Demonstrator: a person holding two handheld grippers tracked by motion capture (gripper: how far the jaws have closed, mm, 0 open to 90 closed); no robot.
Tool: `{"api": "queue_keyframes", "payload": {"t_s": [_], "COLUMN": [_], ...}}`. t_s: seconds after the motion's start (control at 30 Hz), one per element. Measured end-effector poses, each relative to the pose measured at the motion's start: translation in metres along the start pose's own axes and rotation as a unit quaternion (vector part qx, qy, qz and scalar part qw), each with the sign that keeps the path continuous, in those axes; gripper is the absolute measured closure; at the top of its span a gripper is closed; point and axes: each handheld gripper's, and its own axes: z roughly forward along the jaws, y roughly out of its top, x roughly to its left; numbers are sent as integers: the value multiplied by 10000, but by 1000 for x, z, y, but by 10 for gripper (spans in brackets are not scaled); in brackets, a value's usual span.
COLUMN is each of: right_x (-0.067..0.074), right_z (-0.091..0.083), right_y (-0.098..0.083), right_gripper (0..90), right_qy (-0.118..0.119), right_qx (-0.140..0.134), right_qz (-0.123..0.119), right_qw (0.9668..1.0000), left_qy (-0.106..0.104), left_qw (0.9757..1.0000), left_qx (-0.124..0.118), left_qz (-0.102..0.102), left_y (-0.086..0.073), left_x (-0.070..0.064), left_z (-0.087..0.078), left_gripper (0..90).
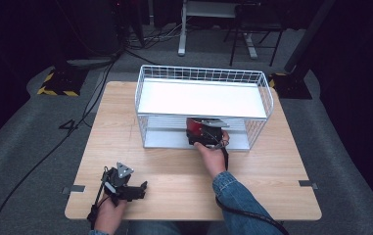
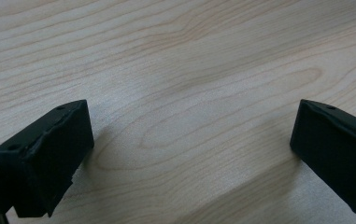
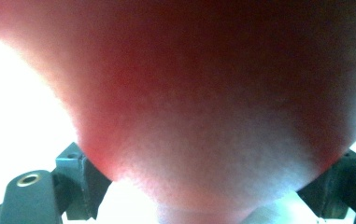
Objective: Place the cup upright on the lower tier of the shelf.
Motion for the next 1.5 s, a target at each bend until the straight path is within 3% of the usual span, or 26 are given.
{"api": "queue_keyframes", "payload": {"t_s": [0.23,0.37,0.6,0.7,1.07,1.5], "right_x": [-4,-7,-6,-8,-16,-27], "right_z": [8,10,12,10,-14,-60], "right_y": [0,2,-2,-3,-13,-13], "right_gripper": [168,153,154,155,156,156], "right_qy": [-7,169,128,196,308,467], "right_qx": [119,169,62,92,58,120], "right_qz": [76,-73,-315,-243,-41,-171], "right_qw": [9999,9997,9994,9995,9995,9987], "left_qy": [2,2,13,11,6,-3], "left_qw": [10000,10000,10000,10000,10000,10000], "left_qx": [-1,-1,-5,-6,-1,-2], "left_qz": [-1,-1,4,1,22,24], "left_y": [0,0,0,0,0,1], "left_x": [0,0,0,0,0,1], "left_z": [0,0,0,0,0,0], "left_gripper": [0,0,0,0,1,0]}}
